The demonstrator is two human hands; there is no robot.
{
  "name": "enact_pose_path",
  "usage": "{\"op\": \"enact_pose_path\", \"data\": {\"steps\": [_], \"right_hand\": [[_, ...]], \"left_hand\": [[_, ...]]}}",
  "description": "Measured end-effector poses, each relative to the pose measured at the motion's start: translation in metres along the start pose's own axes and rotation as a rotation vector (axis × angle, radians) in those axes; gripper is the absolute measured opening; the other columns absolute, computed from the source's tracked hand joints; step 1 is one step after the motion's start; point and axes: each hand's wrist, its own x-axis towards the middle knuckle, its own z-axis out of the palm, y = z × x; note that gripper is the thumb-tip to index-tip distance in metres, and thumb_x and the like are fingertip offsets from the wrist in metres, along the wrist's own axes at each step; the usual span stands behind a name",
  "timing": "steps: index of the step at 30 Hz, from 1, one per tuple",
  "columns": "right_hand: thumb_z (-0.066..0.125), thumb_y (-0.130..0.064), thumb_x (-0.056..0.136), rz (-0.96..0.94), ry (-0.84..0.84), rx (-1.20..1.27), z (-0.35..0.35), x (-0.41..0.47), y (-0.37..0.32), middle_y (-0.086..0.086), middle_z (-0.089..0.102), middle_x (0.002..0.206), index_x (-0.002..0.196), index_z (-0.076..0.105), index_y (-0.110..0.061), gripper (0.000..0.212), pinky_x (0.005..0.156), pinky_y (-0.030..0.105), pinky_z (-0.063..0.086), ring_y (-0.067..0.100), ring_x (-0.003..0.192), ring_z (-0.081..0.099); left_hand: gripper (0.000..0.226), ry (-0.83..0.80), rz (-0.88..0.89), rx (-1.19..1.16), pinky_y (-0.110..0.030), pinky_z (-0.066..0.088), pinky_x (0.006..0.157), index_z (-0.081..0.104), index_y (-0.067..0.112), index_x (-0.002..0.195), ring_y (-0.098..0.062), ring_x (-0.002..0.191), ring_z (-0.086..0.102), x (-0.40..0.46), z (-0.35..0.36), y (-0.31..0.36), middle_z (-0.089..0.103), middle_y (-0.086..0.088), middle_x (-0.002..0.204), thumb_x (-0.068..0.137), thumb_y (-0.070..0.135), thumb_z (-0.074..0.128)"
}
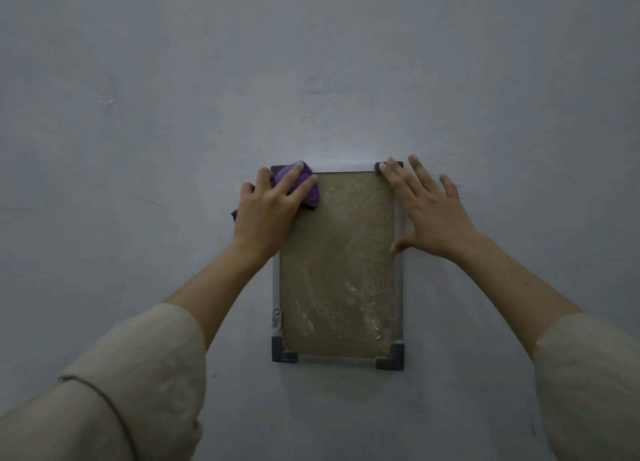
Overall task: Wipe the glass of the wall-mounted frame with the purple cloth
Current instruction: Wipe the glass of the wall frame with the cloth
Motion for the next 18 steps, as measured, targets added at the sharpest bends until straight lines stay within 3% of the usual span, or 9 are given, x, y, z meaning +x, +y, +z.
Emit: {"op": "enact_pose_path", "data": {"steps": [5,7,10,14,16,18], "right_hand": [[0.082,-0.054,0.053,0.029,0.017,0.093,0.002,0.002,0.007,0.0,-0.004,0.158,0.144,-0.02,-0.029,0.139,0.115,0.051,0.005,0.016,0.144,-0.014],[0.081,-0.055,0.053,0.02,0.029,0.079,0.004,0.002,0.009,0.001,-0.004,0.159,0.144,-0.02,-0.028,0.138,0.115,0.05,0.005,0.016,0.144,-0.013],[0.079,-0.059,0.052,0.002,0.038,0.08,0.005,0.002,0.01,-0.001,-0.004,0.159,0.145,-0.018,-0.027,0.138,0.115,0.051,0.006,0.016,0.144,-0.013],[0.08,-0.058,0.05,0.01,0.033,0.114,0.005,0.002,0.009,0.0,-0.005,0.159,0.145,-0.019,-0.027,0.14,0.115,0.051,0.005,0.017,0.144,-0.013],[0.082,-0.055,0.051,0.012,0.035,0.133,0.005,0.003,0.009,-0.001,-0.004,0.159,0.145,-0.018,-0.027,0.14,0.115,0.051,0.006,0.017,0.144,-0.012],[0.083,-0.052,0.053,0.011,0.038,0.137,0.005,0.002,0.009,-0.001,-0.002,0.159,0.145,-0.018,-0.028,0.139,0.115,0.05,0.007,0.017,0.144,-0.011]], "left_hand": [[0.061,0.072,0.484,0.043,-0.042,0.054,0.073,0.053,0.025,0.13,-0.033,0.102,0.059,0.009,-0.001,0.042,0.051,-0.006,0.139,0.074,0.011,0.072],[0.06,0.062,0.573,0.097,-0.04,0.055,0.071,0.054,0.027,0.128,-0.03,0.103,0.06,0.014,0.0,0.048,0.052,-0.004,0.138,0.072,0.014,0.074],[0.058,0.092,0.466,0.11,-0.043,0.055,0.07,0.052,0.026,0.131,-0.034,0.1,0.06,0.021,0.001,0.032,0.051,-0.005,0.14,0.078,0.009,0.067],[0.052,0.026,0.117,-0.022,-0.05,0.046,0.078,0.043,0.023,0.138,-0.041,0.11,0.048,0.025,-0.003,0.03,0.039,-0.007,0.148,0.089,0.007,0.052],[0.055,0.013,0.166,-0.058,-0.05,0.044,0.085,0.036,0.025,0.141,-0.039,0.115,0.043,0.027,-0.002,0.043,0.031,-0.006,0.152,0.091,0.008,0.049],[0.059,-0.012,0.389,-0.067,-0.05,0.044,0.089,0.034,0.027,0.142,-0.038,0.117,0.042,0.03,-0.002,0.055,0.029,-0.005,0.153,0.089,0.009,0.053]]}}
